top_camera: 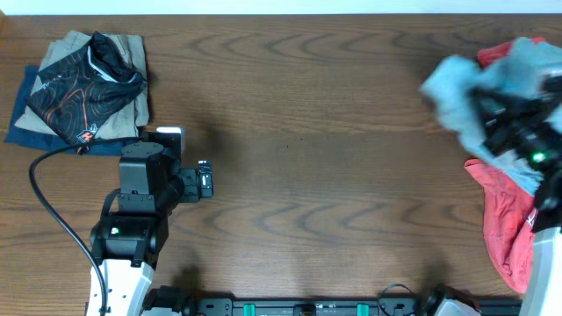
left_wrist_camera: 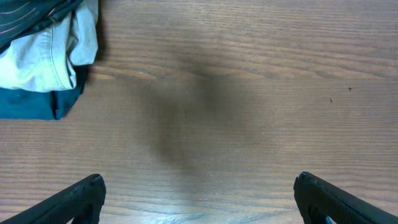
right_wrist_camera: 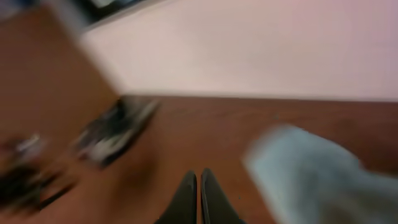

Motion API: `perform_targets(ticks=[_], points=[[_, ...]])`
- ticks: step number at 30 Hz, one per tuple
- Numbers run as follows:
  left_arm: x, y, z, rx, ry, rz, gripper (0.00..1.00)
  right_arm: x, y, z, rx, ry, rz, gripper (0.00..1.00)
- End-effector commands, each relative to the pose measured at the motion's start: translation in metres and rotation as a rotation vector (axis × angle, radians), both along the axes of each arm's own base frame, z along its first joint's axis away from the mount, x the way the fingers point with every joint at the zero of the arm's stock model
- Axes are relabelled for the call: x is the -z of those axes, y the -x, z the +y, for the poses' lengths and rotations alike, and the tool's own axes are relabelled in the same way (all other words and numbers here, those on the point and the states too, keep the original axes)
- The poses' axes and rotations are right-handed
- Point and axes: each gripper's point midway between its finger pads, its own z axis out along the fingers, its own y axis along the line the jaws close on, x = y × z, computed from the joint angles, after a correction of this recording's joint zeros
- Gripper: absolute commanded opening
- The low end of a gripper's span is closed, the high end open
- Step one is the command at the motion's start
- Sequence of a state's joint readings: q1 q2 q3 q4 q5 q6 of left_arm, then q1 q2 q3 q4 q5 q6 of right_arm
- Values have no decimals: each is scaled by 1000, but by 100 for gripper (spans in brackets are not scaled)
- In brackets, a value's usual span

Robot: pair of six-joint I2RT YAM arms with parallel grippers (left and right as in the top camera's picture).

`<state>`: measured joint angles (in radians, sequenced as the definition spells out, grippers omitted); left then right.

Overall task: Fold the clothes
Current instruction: 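Pull the light blue t-shirt leftward out of the pile with right gripper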

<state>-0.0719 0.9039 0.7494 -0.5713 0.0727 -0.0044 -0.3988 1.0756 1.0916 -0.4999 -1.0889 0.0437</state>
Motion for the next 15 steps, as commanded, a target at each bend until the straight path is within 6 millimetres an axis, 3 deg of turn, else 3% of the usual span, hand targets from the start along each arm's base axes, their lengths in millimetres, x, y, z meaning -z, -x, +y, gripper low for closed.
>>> perform_targets(ticks=[1, 5, 8, 10, 13, 15], points=[[-9, -4, -1, -11, 19, -20, 98, 17, 13, 41, -180, 18, 27, 1], [-9, -4, -4, 3, 33, -19, 98, 68, 6, 62, -143, 134, 225, 1], [-9, -4, -4, 4, 34, -18, 98, 101, -7, 64, -72, 283, 303, 4], [-9, -4, -4, 4, 34, -18, 98, 123, -19, 51, 43, 389, 366, 21], [-8, -3, -4, 4, 34, -11, 98, 156, -34, 14, 276, 544, 479, 27], [-8, -3, -4, 4, 34, -10, 98, 175, -39, -4, 368, 607, 546, 40]])
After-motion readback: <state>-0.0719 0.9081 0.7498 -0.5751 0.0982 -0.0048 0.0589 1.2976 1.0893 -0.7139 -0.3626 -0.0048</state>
